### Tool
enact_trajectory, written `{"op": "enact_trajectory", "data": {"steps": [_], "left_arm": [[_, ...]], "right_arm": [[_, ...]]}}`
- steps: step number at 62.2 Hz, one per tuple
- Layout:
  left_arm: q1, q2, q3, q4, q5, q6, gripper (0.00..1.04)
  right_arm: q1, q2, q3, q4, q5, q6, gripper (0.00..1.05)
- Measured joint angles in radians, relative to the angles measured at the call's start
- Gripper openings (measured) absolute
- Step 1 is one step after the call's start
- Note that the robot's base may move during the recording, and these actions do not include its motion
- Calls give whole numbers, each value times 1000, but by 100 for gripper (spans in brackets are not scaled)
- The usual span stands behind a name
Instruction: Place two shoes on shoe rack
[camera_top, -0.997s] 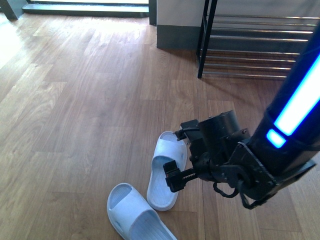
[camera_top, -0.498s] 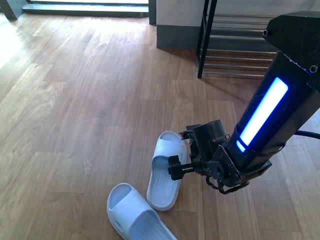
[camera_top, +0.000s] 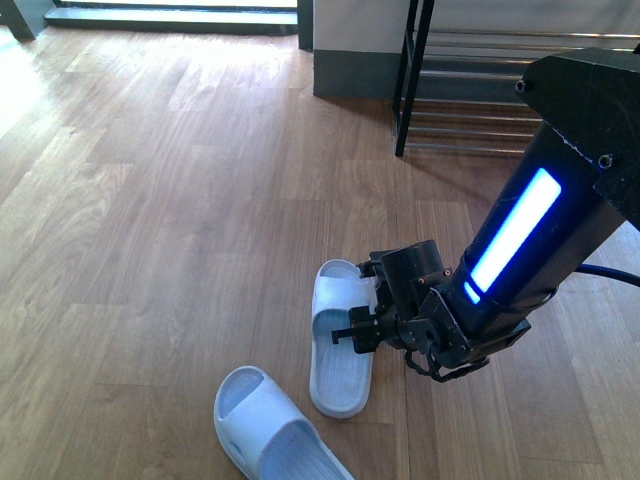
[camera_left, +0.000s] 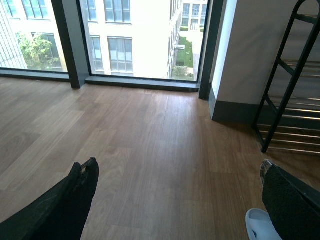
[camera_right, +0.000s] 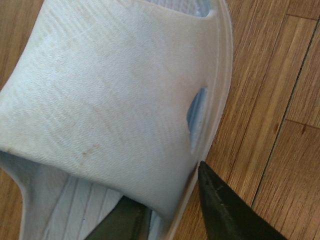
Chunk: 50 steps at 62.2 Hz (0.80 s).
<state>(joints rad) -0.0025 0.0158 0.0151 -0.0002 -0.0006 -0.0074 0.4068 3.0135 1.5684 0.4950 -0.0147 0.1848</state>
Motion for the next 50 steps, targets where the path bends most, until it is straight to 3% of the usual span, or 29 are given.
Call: {"op": "enact_trajectory", "data": {"steps": [10,30,41,50], "left_arm": [[0,0,0,0,0,0,95],[0,0,0,0,0,0,95],[0,0,0,0,0,0,95],[0,0,0,0,0,0,95]], "right_arm": [[-2,-11,-32,25,9,4,1],[-29,-173,-237,171,97,14,1],[-101,-397,-445,280,112,24,1],[-177,-634,-658,329,69,25,1]]}}
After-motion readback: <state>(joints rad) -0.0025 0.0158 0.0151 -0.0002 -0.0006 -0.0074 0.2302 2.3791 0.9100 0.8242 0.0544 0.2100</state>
